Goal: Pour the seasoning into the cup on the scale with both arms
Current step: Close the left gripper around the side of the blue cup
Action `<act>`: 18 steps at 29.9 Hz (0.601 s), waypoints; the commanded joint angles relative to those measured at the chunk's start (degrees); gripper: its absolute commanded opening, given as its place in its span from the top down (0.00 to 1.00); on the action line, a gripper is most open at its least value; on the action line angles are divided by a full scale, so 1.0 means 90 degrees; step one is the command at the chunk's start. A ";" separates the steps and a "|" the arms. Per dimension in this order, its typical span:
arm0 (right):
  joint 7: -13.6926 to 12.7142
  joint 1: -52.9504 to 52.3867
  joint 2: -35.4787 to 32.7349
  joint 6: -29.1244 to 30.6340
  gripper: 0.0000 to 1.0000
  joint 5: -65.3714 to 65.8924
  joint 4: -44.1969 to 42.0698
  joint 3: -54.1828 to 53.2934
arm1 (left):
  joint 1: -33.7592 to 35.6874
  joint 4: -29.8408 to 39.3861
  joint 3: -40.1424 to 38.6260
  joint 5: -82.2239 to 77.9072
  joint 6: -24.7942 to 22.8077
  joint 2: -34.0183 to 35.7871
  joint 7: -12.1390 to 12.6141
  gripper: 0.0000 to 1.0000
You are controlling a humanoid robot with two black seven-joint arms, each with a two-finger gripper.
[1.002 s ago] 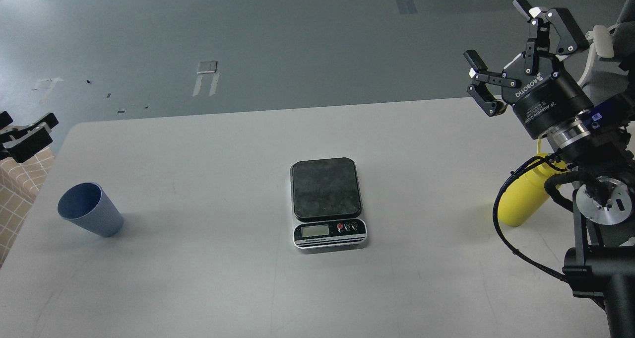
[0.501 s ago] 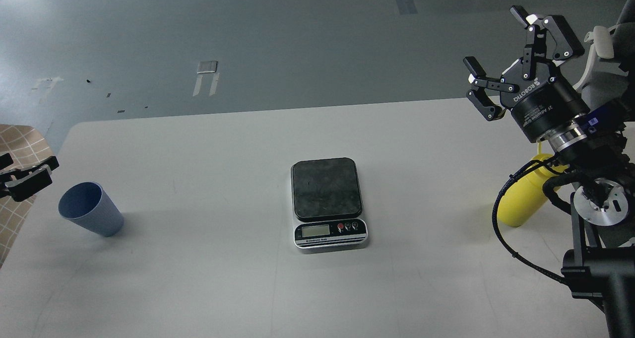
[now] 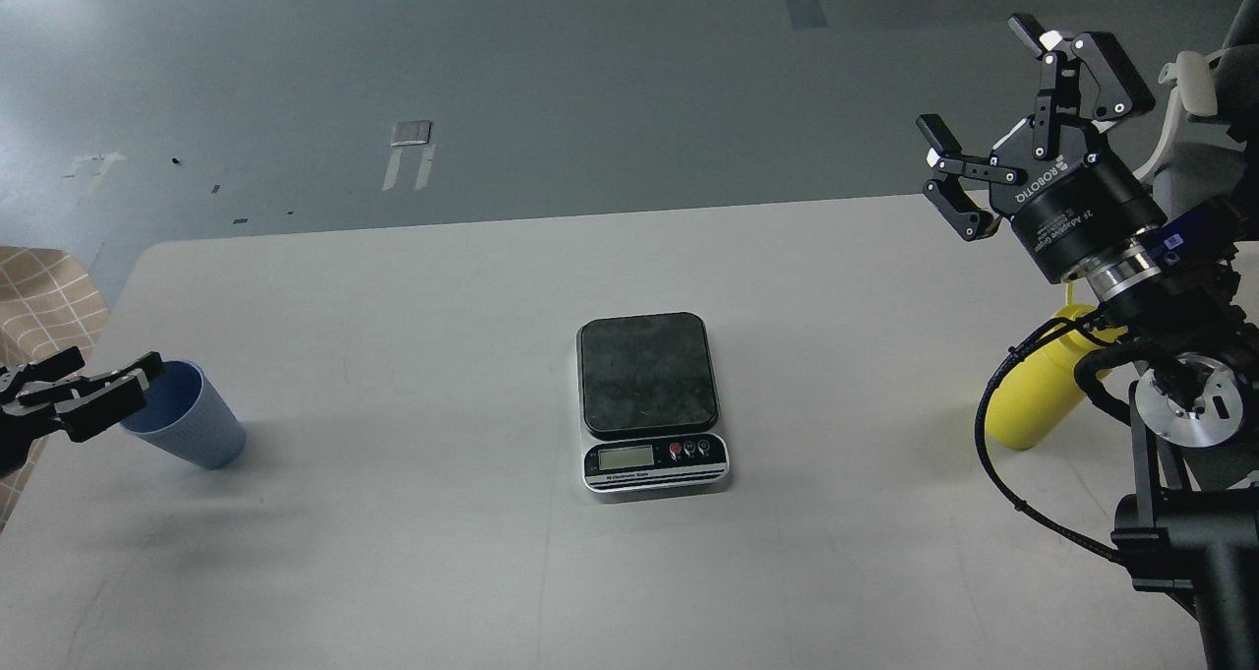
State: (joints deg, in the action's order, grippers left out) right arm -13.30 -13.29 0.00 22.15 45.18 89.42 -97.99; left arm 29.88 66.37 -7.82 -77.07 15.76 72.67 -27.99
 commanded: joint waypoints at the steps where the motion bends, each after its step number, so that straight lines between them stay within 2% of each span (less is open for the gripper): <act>1: -0.0006 0.0012 0.0000 0.0000 0.00 -0.0019 0.0025 -0.0001 | -0.0116 -0.0020 0.0000 0.0008 0.0046 -0.0027 -0.0001 0.02; 8: -0.0006 0.0031 0.0000 0.0000 0.00 -0.0020 0.0045 0.0009 | -0.0136 -0.0352 -0.0010 0.0018 0.0046 -0.0349 -0.0001 0.02; 18: 0.0004 0.0109 0.0000 0.0000 0.00 -0.0020 0.0074 0.0009 | -0.0175 -0.0323 0.0000 -0.0021 0.0046 -0.0360 -0.0001 0.02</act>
State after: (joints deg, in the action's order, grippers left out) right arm -13.27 -12.69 0.00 22.15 44.99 90.01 -97.91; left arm 28.32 63.20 -7.82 -77.14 16.18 69.42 -27.99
